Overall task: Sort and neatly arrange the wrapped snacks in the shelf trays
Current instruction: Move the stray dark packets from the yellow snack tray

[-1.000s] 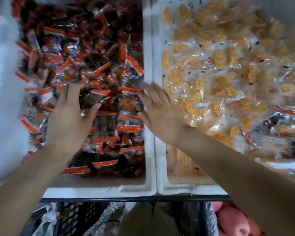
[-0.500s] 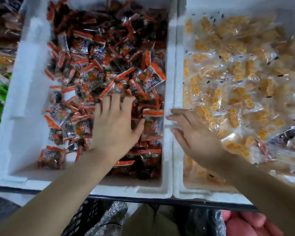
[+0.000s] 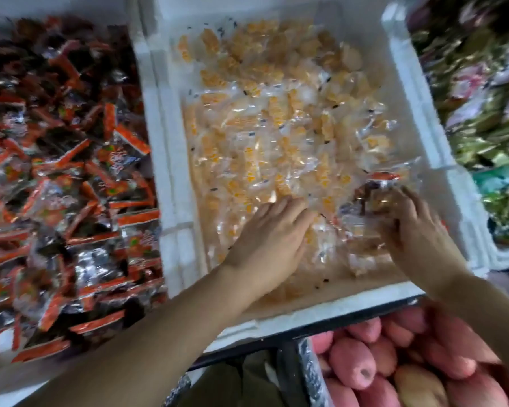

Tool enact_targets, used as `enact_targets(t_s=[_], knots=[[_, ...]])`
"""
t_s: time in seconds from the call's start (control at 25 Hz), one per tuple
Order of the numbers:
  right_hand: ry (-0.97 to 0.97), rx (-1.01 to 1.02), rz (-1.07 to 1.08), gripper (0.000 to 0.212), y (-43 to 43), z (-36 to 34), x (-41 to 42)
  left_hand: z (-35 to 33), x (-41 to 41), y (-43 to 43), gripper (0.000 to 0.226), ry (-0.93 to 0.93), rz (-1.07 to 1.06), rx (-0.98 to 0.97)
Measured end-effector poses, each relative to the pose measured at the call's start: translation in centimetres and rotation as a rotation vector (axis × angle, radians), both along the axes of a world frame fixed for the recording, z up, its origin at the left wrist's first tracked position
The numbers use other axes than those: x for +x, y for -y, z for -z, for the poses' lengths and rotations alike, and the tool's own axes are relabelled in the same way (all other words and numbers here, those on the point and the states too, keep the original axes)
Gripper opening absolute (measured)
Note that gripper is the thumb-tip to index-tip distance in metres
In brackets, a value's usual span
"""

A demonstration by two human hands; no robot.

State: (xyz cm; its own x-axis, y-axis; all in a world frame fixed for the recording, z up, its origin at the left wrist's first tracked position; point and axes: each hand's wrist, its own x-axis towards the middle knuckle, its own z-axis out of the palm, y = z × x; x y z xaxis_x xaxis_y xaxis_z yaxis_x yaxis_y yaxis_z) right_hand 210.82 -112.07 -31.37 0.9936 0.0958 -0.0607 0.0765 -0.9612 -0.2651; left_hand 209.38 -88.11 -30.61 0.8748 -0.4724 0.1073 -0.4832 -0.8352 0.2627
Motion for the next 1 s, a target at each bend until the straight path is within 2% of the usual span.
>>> enact_targets(t_s=[0.12,0.2,0.28,0.36,0.48,0.56,0.72,0.88,0.96,1.0], knots=[[-0.104,0.128,0.046,0.069,0.8,0.2,0.7,0.0,2.5,4.6,0.053,-0.099,0.13,0.003],[-0.129,0.075,0.023,0.073,1.3,0.6,1.8,0.6,4.3,6.6,0.057,-0.158,0.198,0.09],[-0.121,-0.023,0.032,0.064,2.2,0.9,3.1,1.4,5.4,7.7,0.055,-0.141,0.228,0.205],[-0.069,-0.048,0.065,0.045,2.9,0.8,3.7,1.7,5.5,8.0,0.054,-0.147,0.185,0.235],[0.049,-0.007,0.096,0.017,3.1,0.0,3.7,2.1,5.4,7.9,0.051,-0.141,0.118,0.233],[0.117,0.056,0.135,0.01,2.8,-1.1,3.8,2.4,5.8,7.6,0.049,-0.124,0.105,0.225],[0.25,0.182,0.179,0.012,1.4,-2.8,6.5,2.9,6.5,5.6,0.03,0.035,0.098,0.228],[0.145,0.432,0.209,0.014,-0.2,-1.5,9.5,2.1,6.8,4.7,0.022,0.142,0.076,0.34],[0.093,0.425,0.19,0.026,0.4,-0.9,9.2,2.2,6.9,5.0,0.013,0.132,0.123,0.292],[0.07,0.334,0.145,0.033,1.1,-0.6,8.5,2.5,6.9,5.2,0.011,0.125,0.154,0.245]])
